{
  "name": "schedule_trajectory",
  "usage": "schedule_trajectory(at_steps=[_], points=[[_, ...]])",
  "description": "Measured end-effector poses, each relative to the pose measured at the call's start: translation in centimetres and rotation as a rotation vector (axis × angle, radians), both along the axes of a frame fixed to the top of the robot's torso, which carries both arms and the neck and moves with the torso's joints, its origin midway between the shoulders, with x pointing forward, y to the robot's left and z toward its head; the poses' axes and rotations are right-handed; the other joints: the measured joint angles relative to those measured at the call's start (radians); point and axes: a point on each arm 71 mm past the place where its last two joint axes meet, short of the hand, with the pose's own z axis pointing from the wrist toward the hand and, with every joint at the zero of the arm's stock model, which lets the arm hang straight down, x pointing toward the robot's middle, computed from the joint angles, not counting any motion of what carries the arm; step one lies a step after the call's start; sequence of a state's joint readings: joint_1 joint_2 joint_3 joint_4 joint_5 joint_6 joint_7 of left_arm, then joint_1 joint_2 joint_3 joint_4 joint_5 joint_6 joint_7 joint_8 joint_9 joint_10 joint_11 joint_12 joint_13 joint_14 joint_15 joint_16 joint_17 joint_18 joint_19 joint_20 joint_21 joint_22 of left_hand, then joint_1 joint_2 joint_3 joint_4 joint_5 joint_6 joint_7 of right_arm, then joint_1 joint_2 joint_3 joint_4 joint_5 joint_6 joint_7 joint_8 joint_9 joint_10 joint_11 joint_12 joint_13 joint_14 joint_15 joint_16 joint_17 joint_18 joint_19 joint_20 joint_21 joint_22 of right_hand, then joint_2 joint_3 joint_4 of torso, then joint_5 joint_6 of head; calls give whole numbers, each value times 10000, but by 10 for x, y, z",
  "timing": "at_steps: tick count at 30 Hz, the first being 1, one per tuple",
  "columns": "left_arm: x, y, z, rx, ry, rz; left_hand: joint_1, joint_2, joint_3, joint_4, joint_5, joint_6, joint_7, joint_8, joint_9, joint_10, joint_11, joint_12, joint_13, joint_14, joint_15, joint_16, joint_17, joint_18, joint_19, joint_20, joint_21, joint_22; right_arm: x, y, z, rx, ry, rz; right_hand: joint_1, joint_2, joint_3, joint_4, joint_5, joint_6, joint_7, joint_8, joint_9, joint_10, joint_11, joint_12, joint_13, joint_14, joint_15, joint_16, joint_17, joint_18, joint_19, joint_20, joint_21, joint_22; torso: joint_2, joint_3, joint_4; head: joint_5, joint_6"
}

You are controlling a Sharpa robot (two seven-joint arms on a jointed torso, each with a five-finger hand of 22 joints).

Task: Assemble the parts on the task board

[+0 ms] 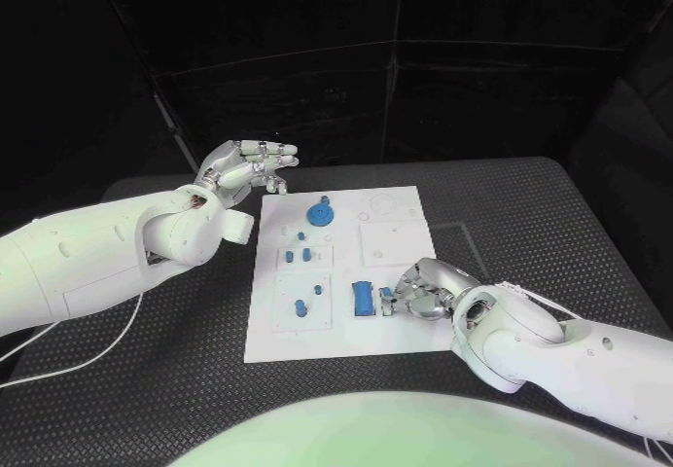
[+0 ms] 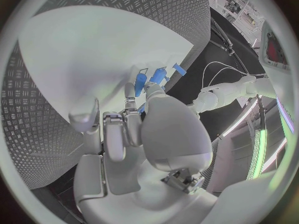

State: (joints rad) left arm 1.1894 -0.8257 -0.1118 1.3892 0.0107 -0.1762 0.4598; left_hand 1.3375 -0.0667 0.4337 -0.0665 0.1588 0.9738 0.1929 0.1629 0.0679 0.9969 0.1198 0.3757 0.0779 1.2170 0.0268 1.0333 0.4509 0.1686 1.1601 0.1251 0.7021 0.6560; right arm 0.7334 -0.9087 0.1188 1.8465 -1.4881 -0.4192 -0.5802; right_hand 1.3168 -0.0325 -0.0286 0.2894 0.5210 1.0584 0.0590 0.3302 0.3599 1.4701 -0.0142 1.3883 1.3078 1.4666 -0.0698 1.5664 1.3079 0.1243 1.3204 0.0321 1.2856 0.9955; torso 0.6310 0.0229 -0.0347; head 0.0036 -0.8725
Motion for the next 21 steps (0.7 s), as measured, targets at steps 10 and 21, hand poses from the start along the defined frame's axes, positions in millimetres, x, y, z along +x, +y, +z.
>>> schedule_trajectory(at_steps=[10, 21], points=[[0, 0, 0, -1, 6, -12, 0, 0, 0, 0, 0, 0, 0, 0, 0, 0, 0, 0, 0, 0, 0, 0, 1, 1, 0, 0, 0, 1, 0, 2, -2, -14, 120, 28, -615, 3, -403, 12, -552, 0, -1, 3, 46, 1, 0, 0, 0, 0, 1, 0, -1, 0, 0, 0, 0, -42, -4, 3, -1, -10, 0], [0, -1, 0, -3, 12, -25, 0, 0, 0, 0, 0, 0, 0, 0, 0, 0, 0, 0, 0, 0, 0, 0, 1, 0, 0, 0, 0, 2, 0, 2, -2, -2, 147, 14, -1925, 242, -1366, 31, -2819, 0, 0, 3, 196, 1, 0, 0, -1, 0, 1, 0, -2, 0, 0, 0, 0, -104, -5, 4, -6, -16, 0]])
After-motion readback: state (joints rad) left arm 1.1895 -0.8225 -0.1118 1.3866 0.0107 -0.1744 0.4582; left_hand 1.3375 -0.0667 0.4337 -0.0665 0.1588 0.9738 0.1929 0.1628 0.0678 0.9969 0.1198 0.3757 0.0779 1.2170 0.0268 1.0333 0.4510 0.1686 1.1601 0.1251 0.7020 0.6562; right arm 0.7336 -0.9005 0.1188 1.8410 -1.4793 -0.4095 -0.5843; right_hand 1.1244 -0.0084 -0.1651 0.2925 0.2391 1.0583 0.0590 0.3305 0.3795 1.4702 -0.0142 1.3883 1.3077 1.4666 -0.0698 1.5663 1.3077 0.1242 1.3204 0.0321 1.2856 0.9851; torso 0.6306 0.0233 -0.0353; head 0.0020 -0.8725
